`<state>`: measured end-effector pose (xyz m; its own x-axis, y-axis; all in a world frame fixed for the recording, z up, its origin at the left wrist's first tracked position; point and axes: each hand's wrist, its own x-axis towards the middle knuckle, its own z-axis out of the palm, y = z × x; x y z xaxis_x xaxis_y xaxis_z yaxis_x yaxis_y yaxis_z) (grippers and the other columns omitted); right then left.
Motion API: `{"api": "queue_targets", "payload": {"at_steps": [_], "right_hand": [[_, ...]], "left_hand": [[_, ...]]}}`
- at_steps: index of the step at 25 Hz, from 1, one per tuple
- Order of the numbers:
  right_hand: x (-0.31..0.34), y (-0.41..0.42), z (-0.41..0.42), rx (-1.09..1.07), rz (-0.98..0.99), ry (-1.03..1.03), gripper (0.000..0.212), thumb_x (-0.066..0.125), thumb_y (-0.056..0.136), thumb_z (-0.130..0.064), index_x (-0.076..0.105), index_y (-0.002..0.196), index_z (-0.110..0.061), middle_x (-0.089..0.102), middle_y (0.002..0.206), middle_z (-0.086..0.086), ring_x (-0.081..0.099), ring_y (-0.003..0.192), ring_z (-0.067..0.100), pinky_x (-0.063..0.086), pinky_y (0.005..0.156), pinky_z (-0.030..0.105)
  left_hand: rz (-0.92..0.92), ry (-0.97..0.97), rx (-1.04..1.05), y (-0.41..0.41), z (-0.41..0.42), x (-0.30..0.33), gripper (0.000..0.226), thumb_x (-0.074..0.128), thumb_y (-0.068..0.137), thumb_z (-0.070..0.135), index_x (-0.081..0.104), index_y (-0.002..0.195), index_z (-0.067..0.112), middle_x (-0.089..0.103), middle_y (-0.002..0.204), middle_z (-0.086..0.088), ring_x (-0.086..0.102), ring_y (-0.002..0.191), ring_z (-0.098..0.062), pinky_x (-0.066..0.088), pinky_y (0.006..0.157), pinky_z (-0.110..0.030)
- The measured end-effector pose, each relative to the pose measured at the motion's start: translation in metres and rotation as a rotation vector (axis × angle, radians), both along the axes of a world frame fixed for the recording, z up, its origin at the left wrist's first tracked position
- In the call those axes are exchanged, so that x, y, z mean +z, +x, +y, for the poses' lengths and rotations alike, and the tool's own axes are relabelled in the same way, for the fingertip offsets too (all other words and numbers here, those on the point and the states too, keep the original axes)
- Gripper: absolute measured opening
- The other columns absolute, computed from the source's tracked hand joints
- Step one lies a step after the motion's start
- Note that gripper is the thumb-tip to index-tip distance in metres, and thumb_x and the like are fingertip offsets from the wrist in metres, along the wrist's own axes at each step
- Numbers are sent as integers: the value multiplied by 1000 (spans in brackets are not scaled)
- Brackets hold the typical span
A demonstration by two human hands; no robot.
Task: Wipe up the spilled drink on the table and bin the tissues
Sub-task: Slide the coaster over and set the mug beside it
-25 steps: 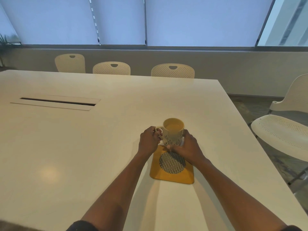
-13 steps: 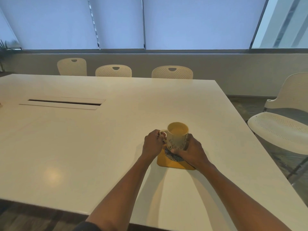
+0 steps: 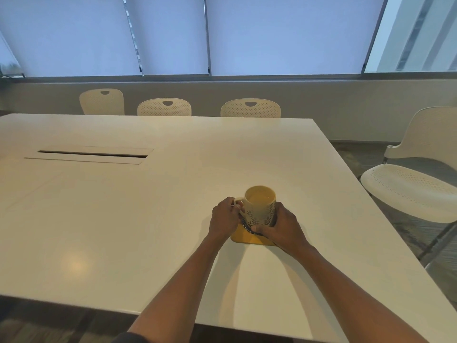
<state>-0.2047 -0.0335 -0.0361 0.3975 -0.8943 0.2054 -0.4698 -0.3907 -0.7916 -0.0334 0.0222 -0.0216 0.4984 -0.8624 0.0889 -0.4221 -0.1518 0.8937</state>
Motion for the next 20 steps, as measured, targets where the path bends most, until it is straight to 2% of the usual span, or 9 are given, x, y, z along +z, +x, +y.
{"api": "queue_targets", "payload": {"at_steps": [4, 11, 15, 20], "right_hand": [[-2, -1, -1, 3, 16, 6, 76, 84, 49, -55, 54, 112, -25, 66, 104, -9, 64, 95, 10, 58, 76, 37], [-2, 0, 0, 8, 27, 0, 78, 82, 48, -57, 53, 113, -25, 66, 104, -9, 64, 94, 10, 58, 76, 37], [0, -2, 2, 15, 48, -16, 79, 80, 52, -59, 50, 117, -26, 65, 107, -8, 63, 96, 12, 58, 77, 37], [5, -4, 10, 46, 26, -11, 84, 78, 63, -58, 38, 132, -30, 64, 120, -7, 63, 105, 14, 57, 84, 39]], "left_hand": [[-26, 0, -6, 2, 0, -2, 17, 48, 96, 18, 65, 96, 16, 72, 89, -1, 71, 80, -20, 59, 74, -49], [-60, -1, 1, 2, -1, -4, 15, 49, 97, 20, 64, 93, 21, 72, 85, 2, 71, 76, -16, 60, 74, -48], [-107, 13, 3, 1, 1, -1, 16, 49, 95, 17, 64, 94, 17, 71, 85, 1, 70, 75, -15, 60, 72, -44], [-349, 90, -27, 4, 4, 12, 16, 48, 95, 16, 64, 97, 13, 71, 88, -5, 64, 77, -24, 54, 67, -38]]}}
